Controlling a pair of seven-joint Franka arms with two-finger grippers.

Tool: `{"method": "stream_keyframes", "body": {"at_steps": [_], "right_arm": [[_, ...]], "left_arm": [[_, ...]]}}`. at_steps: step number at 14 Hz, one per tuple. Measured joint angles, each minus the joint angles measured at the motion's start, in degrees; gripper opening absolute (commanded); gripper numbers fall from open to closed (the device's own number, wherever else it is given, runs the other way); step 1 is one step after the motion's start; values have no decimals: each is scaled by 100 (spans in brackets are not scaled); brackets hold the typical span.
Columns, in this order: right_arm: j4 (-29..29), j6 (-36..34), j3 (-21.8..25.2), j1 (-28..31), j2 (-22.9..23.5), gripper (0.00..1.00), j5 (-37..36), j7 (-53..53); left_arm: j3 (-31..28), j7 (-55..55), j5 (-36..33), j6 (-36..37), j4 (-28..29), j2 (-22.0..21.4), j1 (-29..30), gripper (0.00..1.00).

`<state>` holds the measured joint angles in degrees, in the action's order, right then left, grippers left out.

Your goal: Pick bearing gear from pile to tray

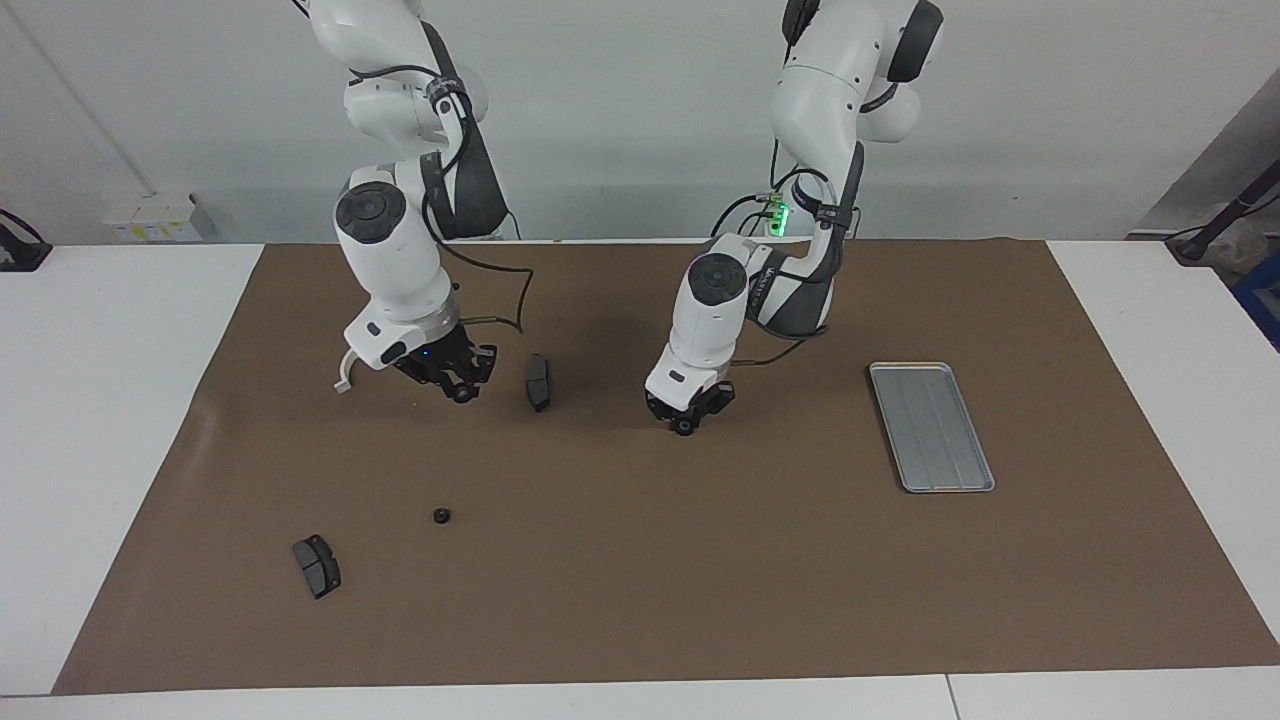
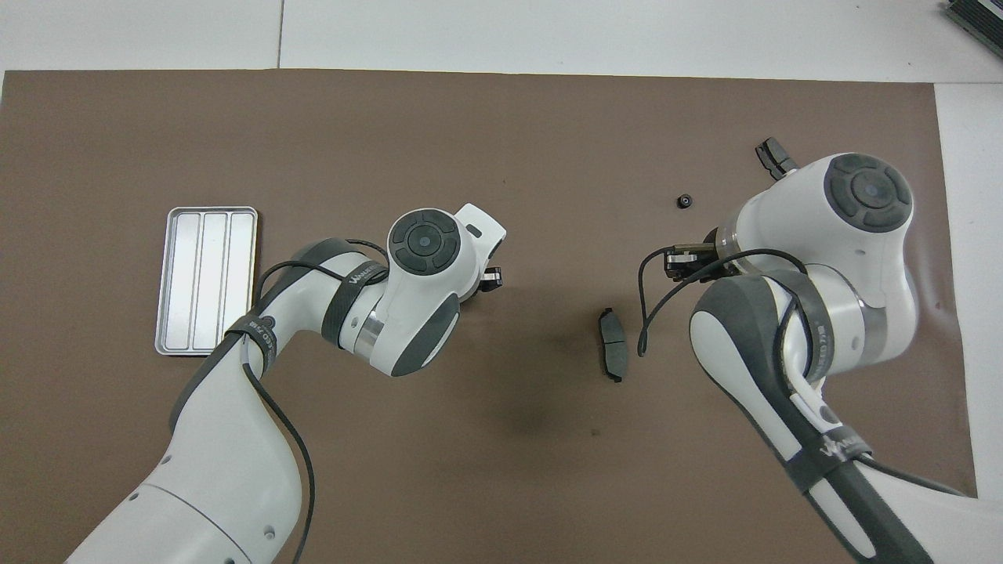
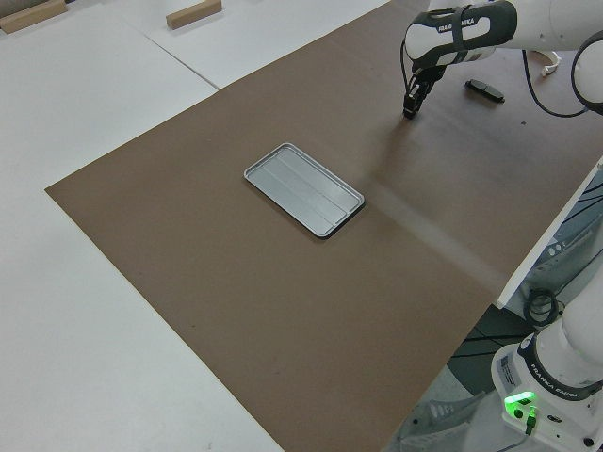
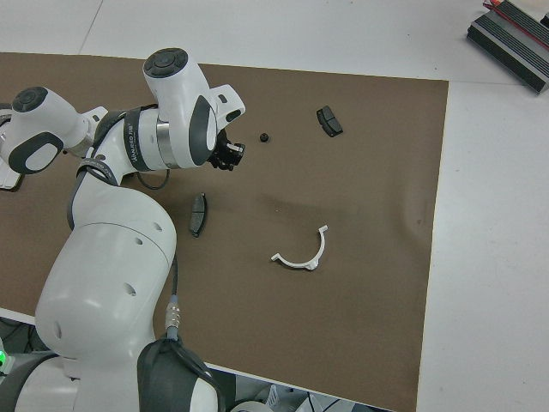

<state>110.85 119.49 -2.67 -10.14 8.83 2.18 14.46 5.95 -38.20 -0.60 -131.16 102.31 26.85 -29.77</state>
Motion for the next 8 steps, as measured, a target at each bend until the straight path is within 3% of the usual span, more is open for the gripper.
{"method": "stream_keyframes", "body": {"at_steps": [5,8], "right_arm": [[-227,299,-5,-440,357,0,-1,598],[-275,627,-8,-657,596,0,-1,907]], "left_arm": [[-54,15,0,-5,-36,3,37,14],[-105,175,0,194,-310,-3,413,12]]}}
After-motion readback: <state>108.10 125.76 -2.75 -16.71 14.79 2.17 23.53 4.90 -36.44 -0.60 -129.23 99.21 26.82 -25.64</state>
